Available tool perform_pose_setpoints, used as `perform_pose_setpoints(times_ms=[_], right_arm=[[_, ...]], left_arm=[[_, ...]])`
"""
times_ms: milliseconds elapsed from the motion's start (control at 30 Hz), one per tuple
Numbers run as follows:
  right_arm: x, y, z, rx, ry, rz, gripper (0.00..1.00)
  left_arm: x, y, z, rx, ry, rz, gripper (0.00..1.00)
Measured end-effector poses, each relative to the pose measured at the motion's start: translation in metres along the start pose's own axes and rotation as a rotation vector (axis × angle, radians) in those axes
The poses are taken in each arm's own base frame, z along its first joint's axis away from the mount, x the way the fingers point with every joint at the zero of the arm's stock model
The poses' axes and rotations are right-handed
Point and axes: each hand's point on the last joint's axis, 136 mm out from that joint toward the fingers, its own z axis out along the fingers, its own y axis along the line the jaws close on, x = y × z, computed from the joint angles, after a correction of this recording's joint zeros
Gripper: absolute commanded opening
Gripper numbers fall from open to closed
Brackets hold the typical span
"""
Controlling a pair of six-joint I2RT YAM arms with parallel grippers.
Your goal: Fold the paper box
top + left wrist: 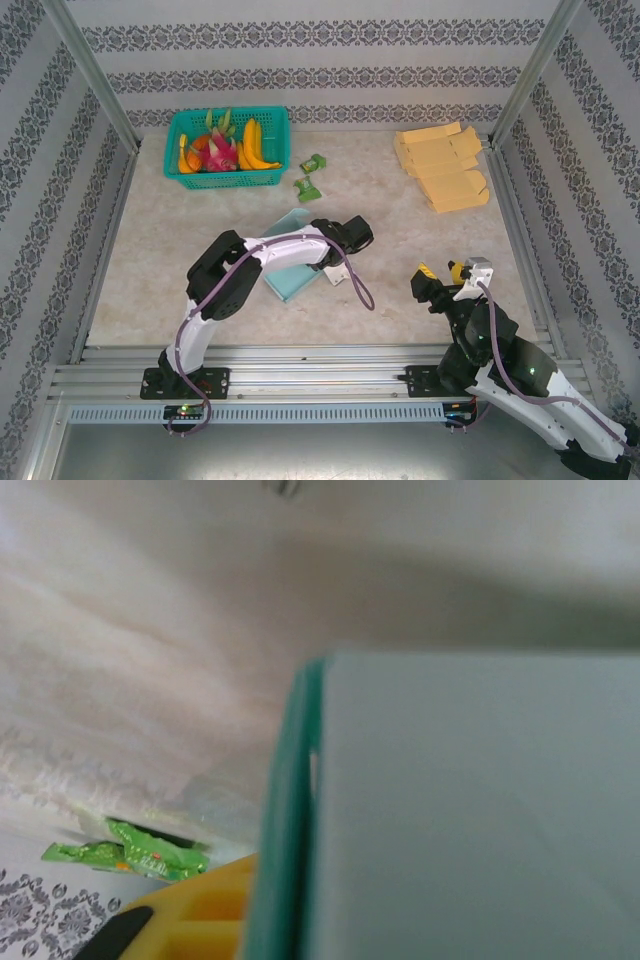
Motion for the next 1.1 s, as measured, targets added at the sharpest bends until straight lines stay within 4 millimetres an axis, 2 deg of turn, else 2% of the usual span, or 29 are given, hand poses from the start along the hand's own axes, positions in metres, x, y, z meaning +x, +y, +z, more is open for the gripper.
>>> perform_pose_setpoints(times_ms=[100,133,167,333,467,567,667,833,933,1000,1100], right_arm=[[0.000,0.000,0.000,0.000,0.000,0.000,0.79],[0.000,0.000,0.000,0.000,0.000,0.000,0.79],[0.000,0.000,0.000,0.000,0.000,0.000,0.79],[0.000,0.000,0.000,0.000,0.000,0.000,0.79],[0.000,0.000,0.000,0.000,0.001,0.000,0.79],[0.001,0.000,0.000,0.001,0.002,-0.002,0.79],[0.003,0.000,0.001,0.003,0.006,-0.006,0.79],[0.009,0.002,0.007,0.015,0.036,-0.035,0.79],[0.017,0.006,0.015,0.028,0.071,-0.069,0.79],[0.024,0.011,0.021,0.031,0.107,-0.097,0.79],[0.034,0.023,0.033,0.027,0.188,-0.153,0.79]], left_arm=[[-0.001,0.001,0.001,-0.001,0.000,0.001,0.39],[0.000,0.003,0.000,-0.005,0.000,0.000,0.62],[0.000,0.004,-0.001,-0.009,-0.001,-0.005,0.66],[0.004,0.007,-0.006,-0.021,0.002,-0.022,0.64],[0.007,0.013,-0.021,-0.054,-0.006,-0.076,0.62],[0.012,0.021,-0.047,-0.111,-0.045,-0.167,0.60],[0.025,0.031,-0.090,-0.206,-0.123,-0.312,0.60],[0.060,0.022,-0.166,-0.392,-0.292,-0.638,0.60],[0.077,0.013,-0.194,-0.445,-0.381,-0.896,0.58],[0.089,0.011,-0.205,-0.456,-0.433,-1.114,0.57],[0.104,-0.005,-0.212,-0.450,-0.523,-1.444,0.57]])
